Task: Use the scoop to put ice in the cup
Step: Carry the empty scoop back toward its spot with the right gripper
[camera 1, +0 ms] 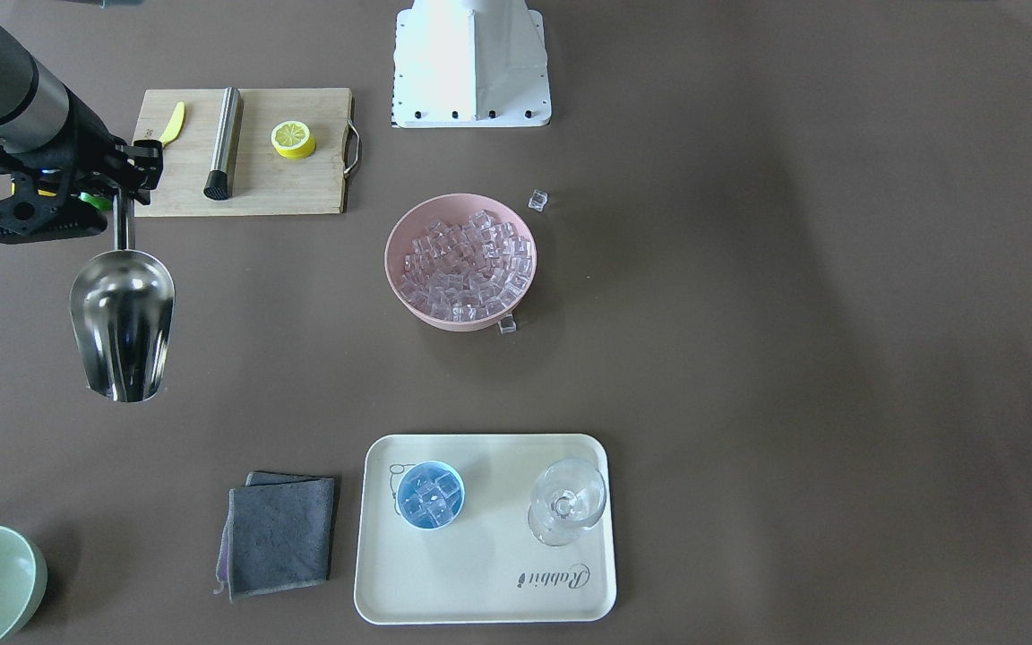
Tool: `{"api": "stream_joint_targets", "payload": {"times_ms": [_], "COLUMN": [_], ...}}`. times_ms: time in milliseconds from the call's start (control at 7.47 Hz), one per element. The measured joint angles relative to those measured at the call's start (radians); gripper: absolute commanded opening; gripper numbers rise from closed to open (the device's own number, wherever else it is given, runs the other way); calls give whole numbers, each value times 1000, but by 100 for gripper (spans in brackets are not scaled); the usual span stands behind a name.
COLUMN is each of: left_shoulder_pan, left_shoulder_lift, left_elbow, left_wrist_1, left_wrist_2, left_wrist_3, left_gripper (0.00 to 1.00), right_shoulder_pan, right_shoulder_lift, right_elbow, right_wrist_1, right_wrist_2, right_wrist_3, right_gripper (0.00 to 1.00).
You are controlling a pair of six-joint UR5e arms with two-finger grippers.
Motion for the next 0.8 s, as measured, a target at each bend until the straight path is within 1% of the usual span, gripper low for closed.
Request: {"api": "stream_joint_targets", "payload": {"times_ms": [134,401,669,803], "left_shoulder_pan": [0,0,0,1], "left_shoulder_lift": [0,0,-1,-1], "left_elbow": [0,0,0,0], "left_wrist_1": [0,0,0,0], "left_wrist_2": [0,0,0,0], "left_wrist_3": [0,0,0,0], "left_gripper": [98,98,98,98], "right_shoulder_pan": [-1,-35,-83,-104], "right_shoulder_lift": [-85,-181,-215,-219], "right_elbow": [23,8,-60,-90], "right_wrist_1": [100,289,437,477], "right_wrist_2": [-6,-2,-1,-1], "right_wrist_3": [53,234,317,335], "right_gripper": [0,0,0,0]}}
